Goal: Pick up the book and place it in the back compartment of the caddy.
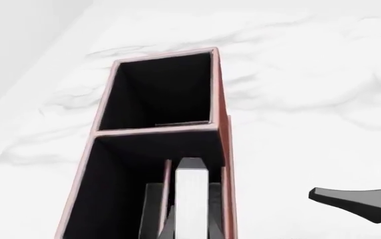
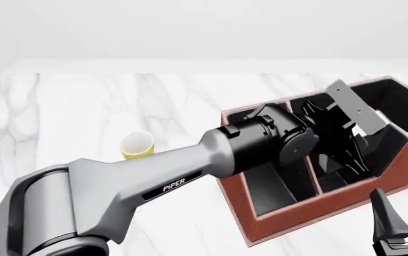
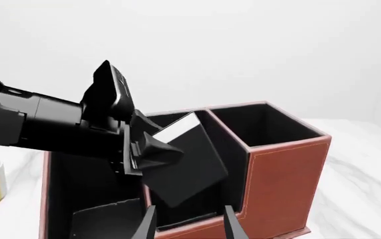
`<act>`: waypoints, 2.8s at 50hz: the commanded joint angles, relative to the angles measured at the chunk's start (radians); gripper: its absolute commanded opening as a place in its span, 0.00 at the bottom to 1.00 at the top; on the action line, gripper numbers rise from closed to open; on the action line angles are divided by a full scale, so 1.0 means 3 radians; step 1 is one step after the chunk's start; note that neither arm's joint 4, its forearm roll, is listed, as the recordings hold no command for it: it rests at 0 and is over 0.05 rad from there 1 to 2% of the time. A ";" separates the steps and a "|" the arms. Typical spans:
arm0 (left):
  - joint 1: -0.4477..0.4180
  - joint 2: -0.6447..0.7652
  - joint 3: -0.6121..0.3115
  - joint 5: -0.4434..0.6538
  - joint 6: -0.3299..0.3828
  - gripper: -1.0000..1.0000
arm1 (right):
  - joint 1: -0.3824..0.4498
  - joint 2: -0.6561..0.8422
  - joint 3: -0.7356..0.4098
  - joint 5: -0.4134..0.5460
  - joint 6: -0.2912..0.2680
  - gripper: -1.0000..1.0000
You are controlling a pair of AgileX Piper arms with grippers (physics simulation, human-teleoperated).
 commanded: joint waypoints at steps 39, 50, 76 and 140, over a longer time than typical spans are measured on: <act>0.0171 0.0792 -0.0593 0.0146 0.0124 0.00 | 0.0003 -0.0001 0.0000 0.0001 0.0000 1.00; 0.0213 0.0979 -0.0817 0.0293 0.0133 0.00 | 0.0002 -0.0001 0.0000 0.0000 0.0002 1.00; 0.0247 0.0886 -0.0845 0.0334 0.0072 1.00 | -0.0005 -0.0001 0.0000 0.0000 -0.0002 1.00; 0.1629 -0.1954 0.2241 -0.1056 -0.0041 1.00 | -0.0024 -0.0001 -0.0002 -0.0009 -0.0024 1.00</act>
